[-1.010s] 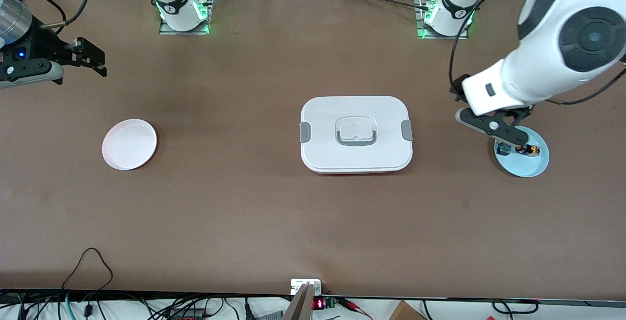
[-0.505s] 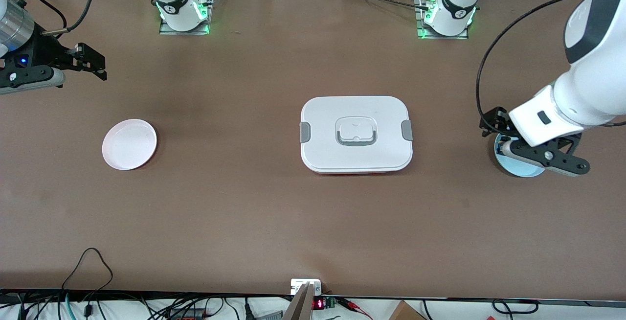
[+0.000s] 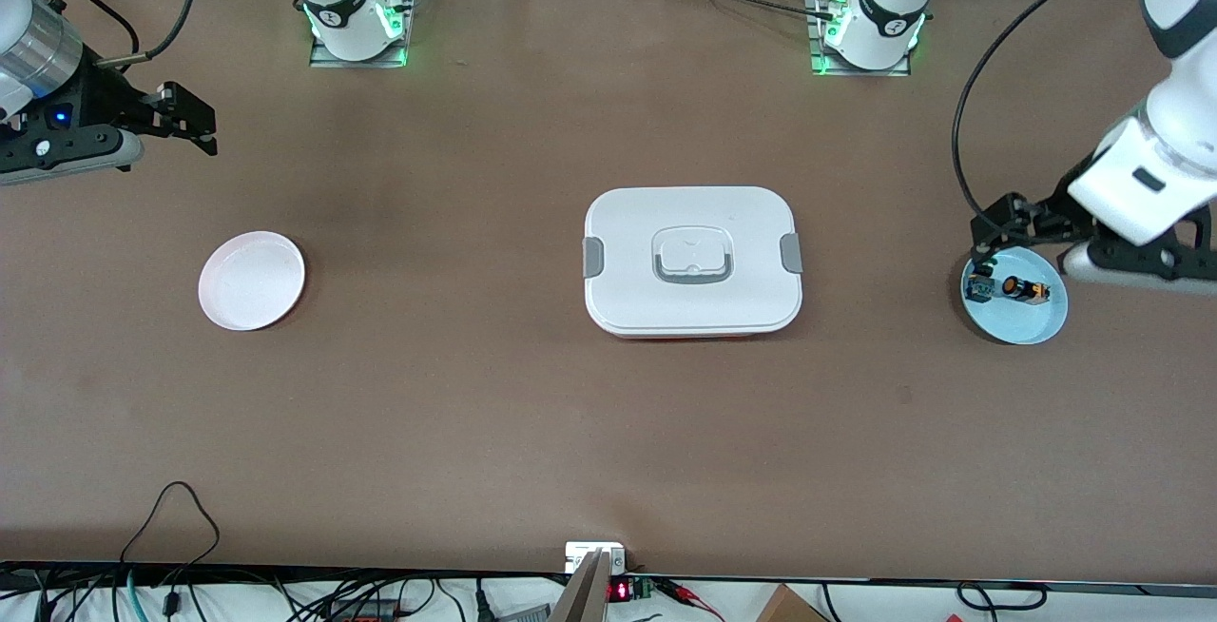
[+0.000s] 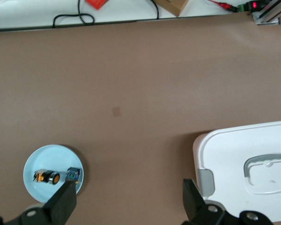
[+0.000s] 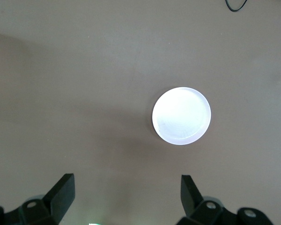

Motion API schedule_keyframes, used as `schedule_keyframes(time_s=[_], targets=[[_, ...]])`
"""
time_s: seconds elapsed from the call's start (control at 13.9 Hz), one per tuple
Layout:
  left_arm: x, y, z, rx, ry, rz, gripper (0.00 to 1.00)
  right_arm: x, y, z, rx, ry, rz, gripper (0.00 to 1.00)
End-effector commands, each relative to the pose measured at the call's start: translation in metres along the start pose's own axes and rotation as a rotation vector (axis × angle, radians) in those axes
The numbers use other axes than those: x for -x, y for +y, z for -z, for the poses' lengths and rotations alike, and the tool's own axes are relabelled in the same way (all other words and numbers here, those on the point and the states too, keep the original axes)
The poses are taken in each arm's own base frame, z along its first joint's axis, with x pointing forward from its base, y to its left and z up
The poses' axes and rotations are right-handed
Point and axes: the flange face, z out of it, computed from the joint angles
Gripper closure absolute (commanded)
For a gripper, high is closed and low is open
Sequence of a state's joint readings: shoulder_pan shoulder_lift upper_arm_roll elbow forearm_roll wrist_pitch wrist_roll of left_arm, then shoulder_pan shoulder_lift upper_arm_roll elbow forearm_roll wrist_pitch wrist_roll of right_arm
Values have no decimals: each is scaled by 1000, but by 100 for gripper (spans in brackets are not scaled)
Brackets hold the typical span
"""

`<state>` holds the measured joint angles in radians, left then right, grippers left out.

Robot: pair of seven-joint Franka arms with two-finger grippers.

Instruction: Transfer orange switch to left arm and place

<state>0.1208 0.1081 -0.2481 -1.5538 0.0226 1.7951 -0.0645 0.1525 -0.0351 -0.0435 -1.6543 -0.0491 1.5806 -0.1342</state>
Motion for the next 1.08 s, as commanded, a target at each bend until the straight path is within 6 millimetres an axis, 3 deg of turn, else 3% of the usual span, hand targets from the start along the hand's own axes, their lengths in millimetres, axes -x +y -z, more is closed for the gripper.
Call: schedule_keyframes(time_s=[0.0,0.14,0.29,0.5,0.79,1.01], targets=[[78,9,-6,-39,24,-24,0,-2,-1,5,17,-8,-2,0],[78,7,-13,-37,17,-28,0,-3,-4,5,14,-7,4,0],[78,-2,-5,-35,18,-55,0,-3,-6,5,14,-7,9,0],[68,-40,0,-22,-45,-27,0,-3,-7,5,16,-6,13,0],[48,-60,6,-17,-87,1,0,-3,-6,5,17,-4,12,0],[40,-66,-7,-16,-104,-5,0,-3,-6,5,19,-3,13,0]])
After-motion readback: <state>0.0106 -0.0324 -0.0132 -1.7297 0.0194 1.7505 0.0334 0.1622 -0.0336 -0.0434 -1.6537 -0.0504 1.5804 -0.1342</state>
